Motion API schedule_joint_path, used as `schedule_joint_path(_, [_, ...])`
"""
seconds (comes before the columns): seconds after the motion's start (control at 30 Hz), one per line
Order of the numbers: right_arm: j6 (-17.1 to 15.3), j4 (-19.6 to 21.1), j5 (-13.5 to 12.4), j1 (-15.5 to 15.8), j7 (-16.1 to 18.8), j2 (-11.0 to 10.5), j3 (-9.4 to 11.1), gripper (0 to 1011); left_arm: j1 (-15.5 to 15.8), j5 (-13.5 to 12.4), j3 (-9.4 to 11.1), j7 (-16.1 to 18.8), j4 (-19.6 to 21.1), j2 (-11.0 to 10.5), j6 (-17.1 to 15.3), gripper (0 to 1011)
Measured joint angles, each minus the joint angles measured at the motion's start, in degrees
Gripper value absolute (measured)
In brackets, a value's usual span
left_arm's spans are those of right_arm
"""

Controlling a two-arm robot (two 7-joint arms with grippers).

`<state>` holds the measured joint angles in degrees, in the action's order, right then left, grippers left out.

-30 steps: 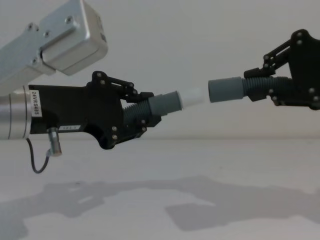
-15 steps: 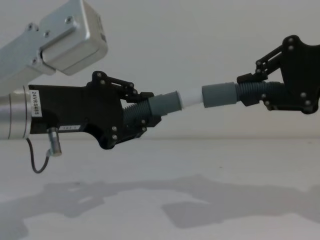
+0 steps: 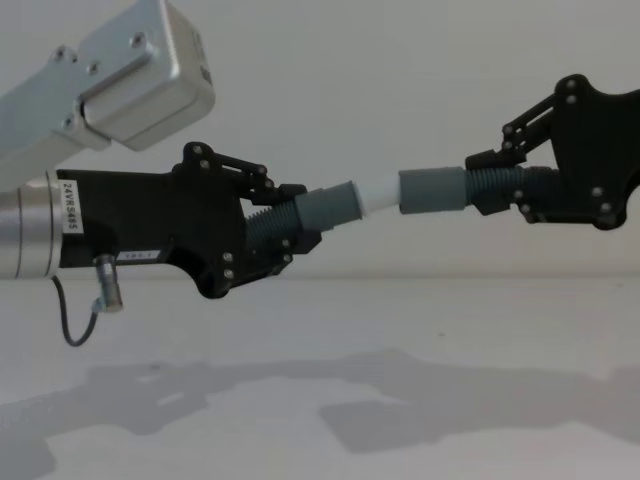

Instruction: Use both hands to pick up one end of the pipe from the table, align the ends, and insert them.

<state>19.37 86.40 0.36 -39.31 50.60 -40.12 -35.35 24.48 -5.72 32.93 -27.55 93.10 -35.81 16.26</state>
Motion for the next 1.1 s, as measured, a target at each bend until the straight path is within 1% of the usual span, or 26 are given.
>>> schedule_joint_path(0.77, [0.25,-0.64,-0.49,-1.42,-0.11,0.10,-0.98,225,0.00,0.00,0.01,-0.01,0.01,0.01,0.01,327])
schedule_joint_path(1.1, [0.29,-0.57,-0.53,-2.24,0.00,0.04,-1.71,225,0.00,0.01,0.05,-0.08,0.04,0.03,0.05,327])
